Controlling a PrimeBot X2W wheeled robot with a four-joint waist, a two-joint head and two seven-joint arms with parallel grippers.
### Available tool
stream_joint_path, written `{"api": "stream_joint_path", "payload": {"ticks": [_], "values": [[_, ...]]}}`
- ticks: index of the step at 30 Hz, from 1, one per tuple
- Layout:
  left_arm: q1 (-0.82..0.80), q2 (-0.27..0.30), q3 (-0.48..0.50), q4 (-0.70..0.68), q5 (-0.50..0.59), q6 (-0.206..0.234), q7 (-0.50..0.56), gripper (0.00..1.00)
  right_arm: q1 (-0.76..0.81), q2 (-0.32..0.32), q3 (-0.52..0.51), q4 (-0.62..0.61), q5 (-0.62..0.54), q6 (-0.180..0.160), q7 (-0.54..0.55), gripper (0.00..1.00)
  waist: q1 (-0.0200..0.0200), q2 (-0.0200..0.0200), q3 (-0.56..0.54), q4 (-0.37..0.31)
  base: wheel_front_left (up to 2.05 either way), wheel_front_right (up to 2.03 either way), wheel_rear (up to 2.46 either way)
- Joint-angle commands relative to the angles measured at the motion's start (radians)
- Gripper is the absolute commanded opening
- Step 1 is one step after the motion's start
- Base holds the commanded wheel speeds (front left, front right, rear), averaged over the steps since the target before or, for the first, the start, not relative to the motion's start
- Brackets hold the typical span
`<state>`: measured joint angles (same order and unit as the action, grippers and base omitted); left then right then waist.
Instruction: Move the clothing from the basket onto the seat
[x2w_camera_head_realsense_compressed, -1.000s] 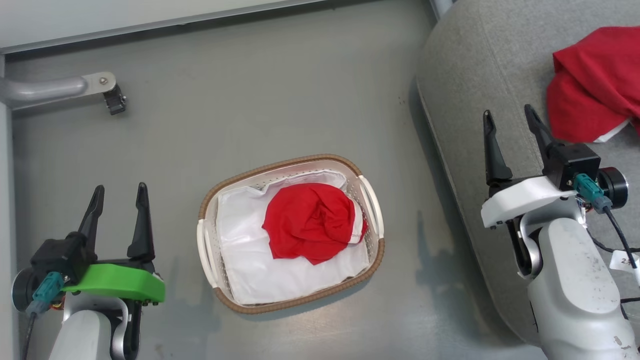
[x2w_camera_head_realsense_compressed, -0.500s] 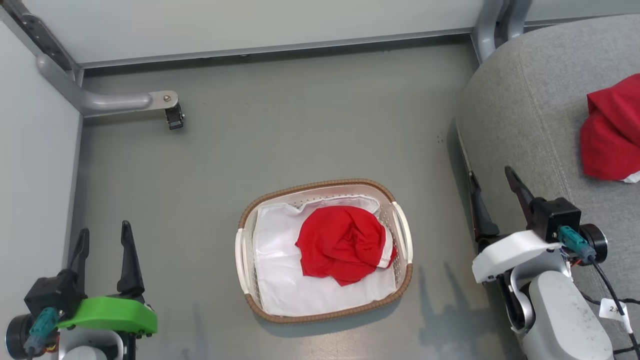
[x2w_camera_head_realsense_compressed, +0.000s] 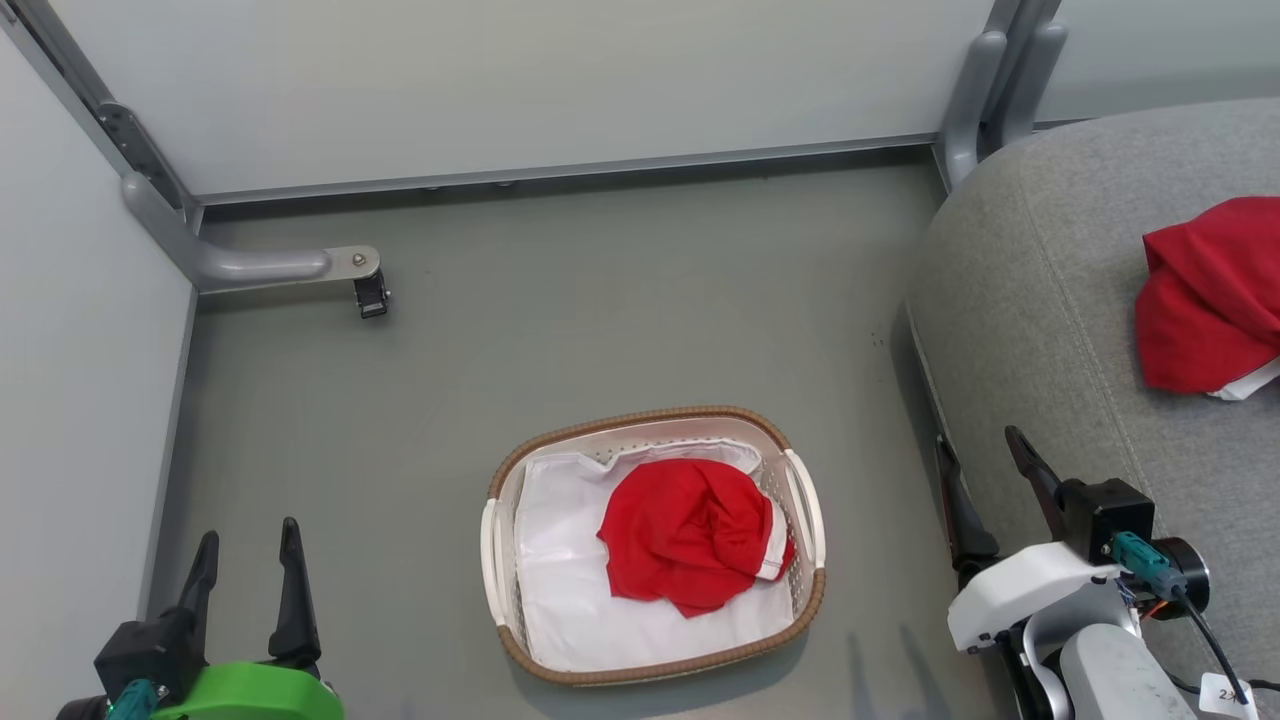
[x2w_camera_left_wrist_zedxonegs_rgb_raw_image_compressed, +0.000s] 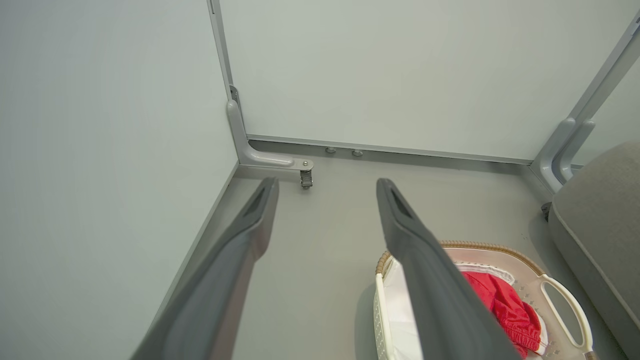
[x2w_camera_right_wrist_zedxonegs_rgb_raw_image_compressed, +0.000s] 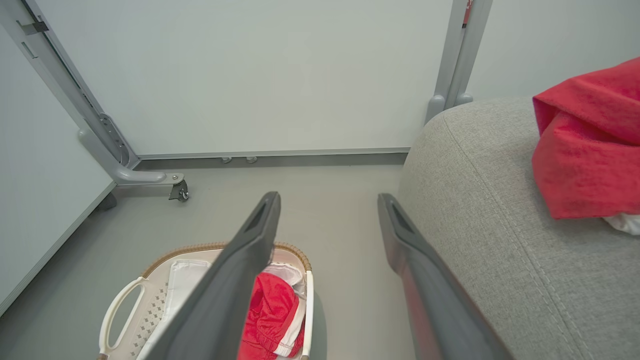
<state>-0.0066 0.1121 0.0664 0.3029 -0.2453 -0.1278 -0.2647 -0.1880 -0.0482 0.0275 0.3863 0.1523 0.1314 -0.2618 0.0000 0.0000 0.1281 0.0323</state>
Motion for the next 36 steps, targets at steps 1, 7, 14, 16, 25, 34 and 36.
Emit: {"api": "stream_joint_path", "payload": {"ticks": [1,7,14,16,25,34,36], "values": [[0.014,0.001,-0.004,0.0,0.002,-0.005,0.001,1.0,0.014,-0.005,0.003,0.001,0.008,-0.001,-0.005,1.0,0.0,0.0,-0.005,-0.004,0.0,0.0,0.0],[-0.004,0.004,-0.034,0.0,-0.012,-0.005,0.001,1.0,-0.015,-0.005,0.018,-0.006,0.005,-0.001,-0.005,1.0,0.0,0.0,0.018,-0.015,0.0,0.0,0.0],[-0.072,0.017,-0.13,0.002,-0.042,-0.005,0.001,1.0,-0.063,-0.005,0.019,-0.049,0.017,-0.001,-0.005,1.0,0.0,0.0,0.096,-0.037,0.0,0.0,0.0],[-0.096,0.024,-0.176,0.011,-0.056,-0.005,0.001,1.0,-0.084,-0.004,0.025,-0.068,0.02,-0.001,-0.005,1.0,0.0,0.0,0.127,-0.051,0.0,0.0,0.0],[-0.252,0.114,-0.379,0.076,-0.151,-0.004,0.001,1.0,-0.186,-0.004,0.077,-0.198,0.053,-0.001,-0.005,1.0,0.0,0.0,0.301,-0.128,0.0,0.0,0.0],[-0.447,0.156,-0.562,0.141,-0.192,-0.004,0.0,1.0,-0.263,-0.004,0.121,-0.312,0.071,-0.001,-0.005,1.0,0.0,0.0,0.441,-0.193,0.0,0.0,0.0],[-0.477,0.162,-0.591,0.161,-0.205,-0.004,0.001,1.0,-0.273,-0.004,0.125,-0.339,0.085,-0.001,-0.005,1.0,0.0,0.0,0.463,-0.213,0.0,0.0,0.0]]}}
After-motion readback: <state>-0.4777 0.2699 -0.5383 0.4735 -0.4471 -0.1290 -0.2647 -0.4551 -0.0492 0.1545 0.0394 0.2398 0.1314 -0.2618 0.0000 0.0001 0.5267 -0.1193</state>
